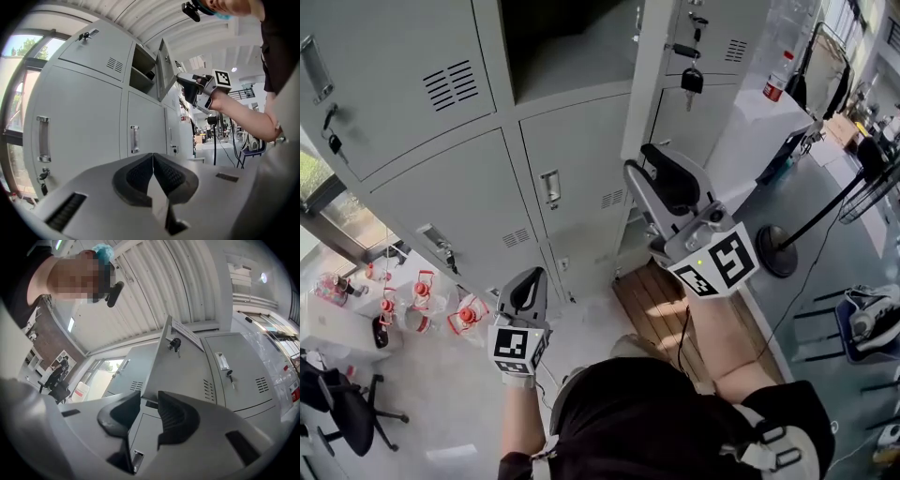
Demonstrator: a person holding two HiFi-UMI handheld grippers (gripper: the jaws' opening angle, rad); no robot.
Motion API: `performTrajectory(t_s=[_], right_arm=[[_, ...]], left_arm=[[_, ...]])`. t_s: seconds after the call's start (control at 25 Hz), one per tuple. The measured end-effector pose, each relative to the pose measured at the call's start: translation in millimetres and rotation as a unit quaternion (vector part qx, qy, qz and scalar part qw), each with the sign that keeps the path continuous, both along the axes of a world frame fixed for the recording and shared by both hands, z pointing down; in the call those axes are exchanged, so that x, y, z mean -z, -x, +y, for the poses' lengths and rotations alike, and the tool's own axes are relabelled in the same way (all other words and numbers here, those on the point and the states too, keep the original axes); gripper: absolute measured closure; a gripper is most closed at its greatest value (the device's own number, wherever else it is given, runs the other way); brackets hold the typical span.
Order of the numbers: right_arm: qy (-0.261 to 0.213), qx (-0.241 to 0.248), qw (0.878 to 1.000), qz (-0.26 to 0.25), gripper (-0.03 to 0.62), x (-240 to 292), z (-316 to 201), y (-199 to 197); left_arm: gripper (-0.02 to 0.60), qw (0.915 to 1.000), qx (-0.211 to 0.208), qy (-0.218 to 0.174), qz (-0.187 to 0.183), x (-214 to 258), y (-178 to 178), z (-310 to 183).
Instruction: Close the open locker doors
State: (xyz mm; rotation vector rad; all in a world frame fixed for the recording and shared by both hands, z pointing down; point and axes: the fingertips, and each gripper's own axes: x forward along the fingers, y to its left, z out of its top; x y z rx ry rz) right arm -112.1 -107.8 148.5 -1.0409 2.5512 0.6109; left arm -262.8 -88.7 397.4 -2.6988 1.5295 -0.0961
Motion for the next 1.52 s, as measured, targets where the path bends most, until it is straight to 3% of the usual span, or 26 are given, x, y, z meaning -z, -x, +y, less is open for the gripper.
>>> performTrajectory(t_s=[0.8,1.52], right_arm=[[-0.003,0.108,0.994,0.016,0.477,5,-52,71],[0.016,0.168,0.986,0.001,0.489,13,-114,112]], left_arm=[[0.572,0.9953,0.096,0.006,0.002,-2,46,-25],[0.572,0.9815,0.19,0.022,0.001,-12,84,-43]])
